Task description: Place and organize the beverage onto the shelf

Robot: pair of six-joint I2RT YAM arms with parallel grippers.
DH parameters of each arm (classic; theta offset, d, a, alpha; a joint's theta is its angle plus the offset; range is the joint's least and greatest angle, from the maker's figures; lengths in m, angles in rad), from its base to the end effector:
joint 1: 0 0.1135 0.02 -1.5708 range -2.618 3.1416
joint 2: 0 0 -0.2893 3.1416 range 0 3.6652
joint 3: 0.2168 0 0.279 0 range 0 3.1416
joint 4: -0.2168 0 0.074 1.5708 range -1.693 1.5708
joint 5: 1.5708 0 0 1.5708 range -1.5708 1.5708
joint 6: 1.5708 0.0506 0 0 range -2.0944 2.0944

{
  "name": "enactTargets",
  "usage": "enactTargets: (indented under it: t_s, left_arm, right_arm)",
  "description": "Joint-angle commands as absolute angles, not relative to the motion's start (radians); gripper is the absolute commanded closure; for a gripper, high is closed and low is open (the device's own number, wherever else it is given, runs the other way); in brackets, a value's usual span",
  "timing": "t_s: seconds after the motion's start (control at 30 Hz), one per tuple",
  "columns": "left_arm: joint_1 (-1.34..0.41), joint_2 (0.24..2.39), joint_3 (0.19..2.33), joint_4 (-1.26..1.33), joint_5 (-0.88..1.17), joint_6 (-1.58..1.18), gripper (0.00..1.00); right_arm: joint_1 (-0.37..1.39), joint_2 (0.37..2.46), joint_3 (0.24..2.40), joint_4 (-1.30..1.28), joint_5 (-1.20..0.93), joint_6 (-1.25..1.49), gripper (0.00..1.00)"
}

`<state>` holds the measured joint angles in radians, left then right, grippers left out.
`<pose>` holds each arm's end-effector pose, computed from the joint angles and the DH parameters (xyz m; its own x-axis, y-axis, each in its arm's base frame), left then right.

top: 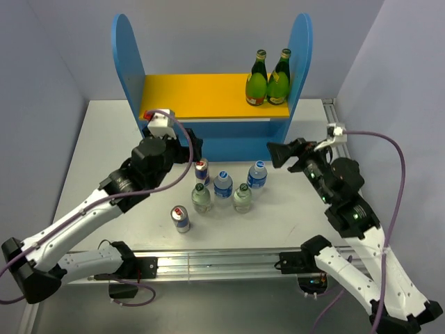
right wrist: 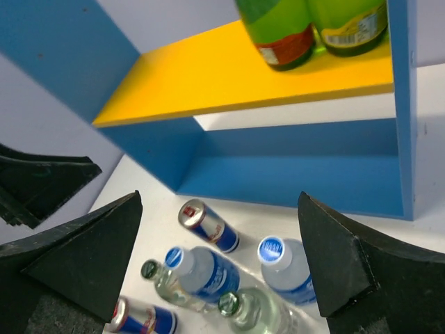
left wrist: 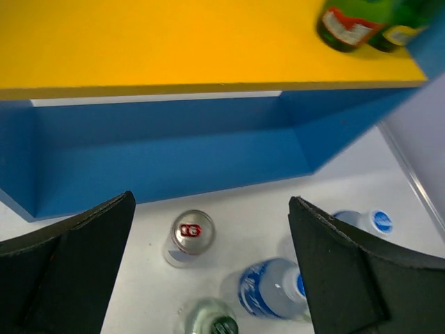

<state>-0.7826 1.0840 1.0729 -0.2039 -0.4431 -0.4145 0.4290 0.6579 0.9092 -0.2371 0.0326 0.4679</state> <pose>0.2101 -0.1783 0.4006 -0.2754 -0.2392 -0.9311 0.2503 0.9173 -0.3097 0.1504 0.0670 0.4180 -0.1626 0.4213 -0.8922 -0.3504 0.8206 0.4514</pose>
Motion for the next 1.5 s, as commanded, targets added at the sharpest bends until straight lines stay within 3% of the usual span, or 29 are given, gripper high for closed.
enactTargets:
  t_s: [0.0,0.27,0.47,0.97,1.2,1.23,1.3,1.33,1.4,1.47]
  left_arm:
    - [-0.882,1.023,1.054,-0.256,-0.561,-0.434,0.01]
    - [-1.141,1.098,0.977,-0.203,-0.638,-0.497,0.01]
    - [-1.160,1.218,0.934,-0.068,-0.609,-0.495,0.01]
    - [-1.161,1.427,0.983,-0.028,-0.652,-0.500,0.02]
    - [-1.158,1.494,1.000,-0.012,-0.667,-0.499,0.43]
    - [-1.158,1.496,1.003,-0.009,-0.663,-0.497,0.54]
    - [-1.158,1.503,1.008,-0.009,-0.658,-0.499,0.67]
    - [-1.158,1.505,1.011,-0.011,-0.658,-0.502,0.82]
    - [-1.158,1.500,1.034,-0.038,-0.669,-0.506,1.00]
    - [-1.160,1.485,1.057,-0.081,-0.689,-0.500,1.00]
  right_arm:
    - [0.485,0.565,0.849,-0.313,0.116,0.442,0.00]
    - [0.535,0.591,0.730,-0.351,0.279,0.466,0.00]
    - [0.538,0.589,0.712,-0.347,0.316,0.477,0.00]
    - [0.538,0.630,0.684,-0.325,0.316,0.483,0.00]
    - [0.538,0.675,0.643,-0.273,0.285,0.494,0.00]
    - [0.540,0.683,0.631,-0.265,0.278,0.497,0.00]
    - [0.546,0.699,0.620,-0.249,0.268,0.502,0.00]
    - [0.551,0.704,0.615,-0.245,0.270,0.505,0.00]
    - [0.561,0.712,0.604,-0.230,0.265,0.509,0.00]
    - [0.569,0.715,0.597,-0.224,0.265,0.511,0.00]
